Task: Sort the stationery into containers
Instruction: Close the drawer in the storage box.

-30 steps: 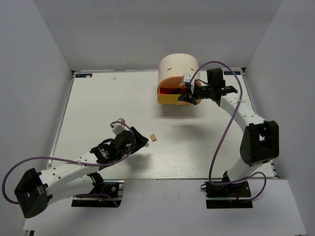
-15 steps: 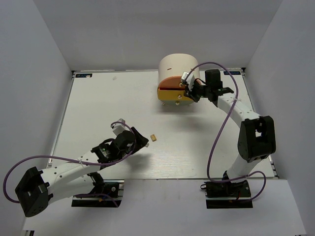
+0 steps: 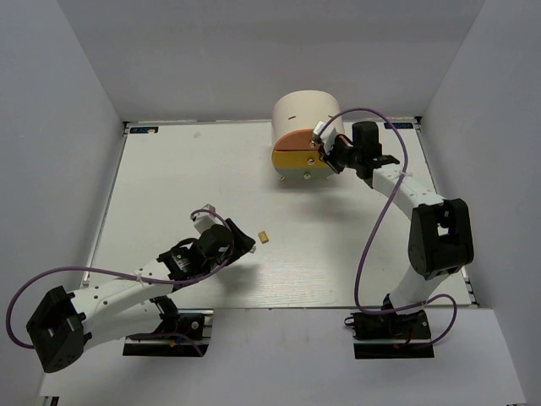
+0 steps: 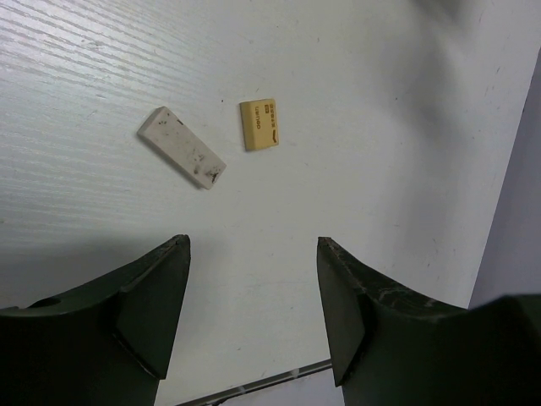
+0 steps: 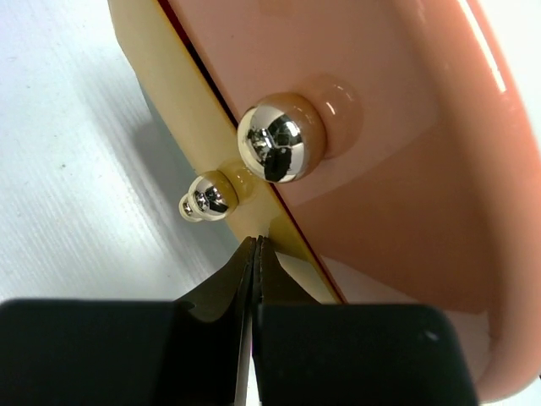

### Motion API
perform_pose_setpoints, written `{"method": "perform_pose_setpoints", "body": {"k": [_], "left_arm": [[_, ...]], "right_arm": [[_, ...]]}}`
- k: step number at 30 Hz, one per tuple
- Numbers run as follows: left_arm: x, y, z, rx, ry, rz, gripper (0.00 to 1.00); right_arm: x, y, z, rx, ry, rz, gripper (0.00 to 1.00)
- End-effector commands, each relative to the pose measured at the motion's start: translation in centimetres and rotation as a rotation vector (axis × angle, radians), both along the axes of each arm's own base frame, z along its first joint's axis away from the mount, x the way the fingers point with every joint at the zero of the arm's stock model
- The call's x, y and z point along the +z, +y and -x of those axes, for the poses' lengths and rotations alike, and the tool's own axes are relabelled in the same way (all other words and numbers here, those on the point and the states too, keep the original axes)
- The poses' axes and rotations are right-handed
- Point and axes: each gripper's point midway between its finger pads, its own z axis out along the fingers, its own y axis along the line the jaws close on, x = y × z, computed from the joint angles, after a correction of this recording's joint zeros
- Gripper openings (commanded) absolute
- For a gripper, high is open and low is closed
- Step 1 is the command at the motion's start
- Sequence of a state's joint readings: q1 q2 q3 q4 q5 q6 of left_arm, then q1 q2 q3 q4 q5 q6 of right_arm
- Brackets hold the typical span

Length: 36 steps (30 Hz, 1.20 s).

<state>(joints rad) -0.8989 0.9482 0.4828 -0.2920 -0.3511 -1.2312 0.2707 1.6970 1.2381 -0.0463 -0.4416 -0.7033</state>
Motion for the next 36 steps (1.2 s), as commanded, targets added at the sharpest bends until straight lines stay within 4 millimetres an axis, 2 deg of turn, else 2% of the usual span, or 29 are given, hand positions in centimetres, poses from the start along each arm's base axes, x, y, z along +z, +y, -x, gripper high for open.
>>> {"method": "perform_pose_setpoints", "body": {"k": [1, 2, 5, 9, 13, 16, 19, 20, 21, 22, 23, 24, 26, 27, 29, 30, 32, 33, 34, 35, 36], "left_arm": [[0.3, -0.2, 0.1, -0.004, 0.001, 0.008, 0.71], [0.3, -0.2, 0.1, -0.004, 0.001, 0.008, 0.71], [0.3, -0.2, 0.1, -0.004, 0.001, 0.008, 0.71], [0.3, -0.2, 0.1, -0.004, 0.001, 0.008, 0.71], [0.4, -0.4, 0.1, -0.011, 0.000, 0.019, 0.71], [0.2, -0.4, 0.1, -0.011, 0.005, 0.012, 0.71], [0.2, -0.4, 0.1, -0.011, 0.005, 0.012, 0.71], [0.2, -0.4, 0.1, -0.011, 0.005, 0.012, 0.71], [0.4, -0.4, 0.1, -0.011, 0.000, 0.019, 0.71], [0.4, -0.4, 0.1, -0.011, 0.000, 0.019, 0.71], [0.1, -0.3, 0.2, -0.005, 0.009, 0.018, 0.71], [0.1, -0.2, 0.3, -0.005, 0.010, 0.017, 0.71], [0.1, -0.2, 0.3, -0.005, 0.010, 0.017, 0.71], [0.0, 0.0, 0.5, -0.005, 0.010, 0.017, 0.71], [-0.2, 0.0, 0.4, -0.005, 0.007, 0.021, 0.71], [0.0, -0.2, 0.3, -0.005, 0.001, 0.028, 0.71], [-0.3, -0.2, 0.3, -0.005, 0.008, 0.020, 0.71], [-0.2, -0.4, 0.3, -0.012, 0.013, 0.022, 0.71], [-0.5, -0.4, 0.3, -0.012, 0.021, 0.013, 0.71], [-0.2, -0.5, 0.3, -0.012, 0.020, 0.014, 0.71], [-0.2, -0.5, 0.3, -0.012, 0.020, 0.014, 0.71]], "right_arm": [[2.0, -0.2, -1.2, -0.031, -0.090, -0.020, 0.00], [1.6, -0.3, -0.9, -0.033, -0.078, -0.019, 0.00], [2.6, 0.2, 0.1, 0.007, -0.093, -0.053, 0.00], [2.2, 0.4, 1.2, 0.023, -0.101, -0.058, 0.03], [1.5, 0.4, 0.9, 0.015, -0.081, -0.055, 0.03], [2.3, 0.4, 0.0, -0.002, -0.093, -0.072, 0.12], [2.1, 0.8, 1.2, 0.047, -0.065, -0.087, 0.22], [3.4, 1.0, 1.7, 0.058, -0.099, -0.103, 0.30], [1.6, 1.0, 3.0, 0.073, -0.057, -0.108, 0.38], [1.9, 1.1, 3.2, 0.062, -0.059, -0.135, 0.50], [2.1, 1.0, 3.5, 0.042, -0.051, -0.170, 0.79], [0.9, 0.6, 5.6, 0.023, 0.002, -0.202, 0.91], [1.0, 0.2, 6.8, -0.018, -0.022, -0.263, 0.91], [1.1, 0.3, 7.6, -0.062, 0.040, -0.338, 0.91], [-1.0, -0.3, 8.8, -0.130, 0.098, -0.374, 0.91], [-2.2, 0.0, 9.5, -0.172, 0.206, -0.425, 0.76], [-3.5, 0.1, 9.5, -0.233, 0.318, -0.467, 0.55], [-4.5, 0.3, 9.4, -0.280, 0.393, -0.498, 0.38], [-4.7, 0.3, 9.2, -0.305, 0.413, -0.517, 0.33], [-3.8, 0.7, 8.6, -0.312, 0.406, -0.579, 0.31], [-3.8, 1.0, 8.5, -0.349, 0.448, -0.631, 0.30]]}}
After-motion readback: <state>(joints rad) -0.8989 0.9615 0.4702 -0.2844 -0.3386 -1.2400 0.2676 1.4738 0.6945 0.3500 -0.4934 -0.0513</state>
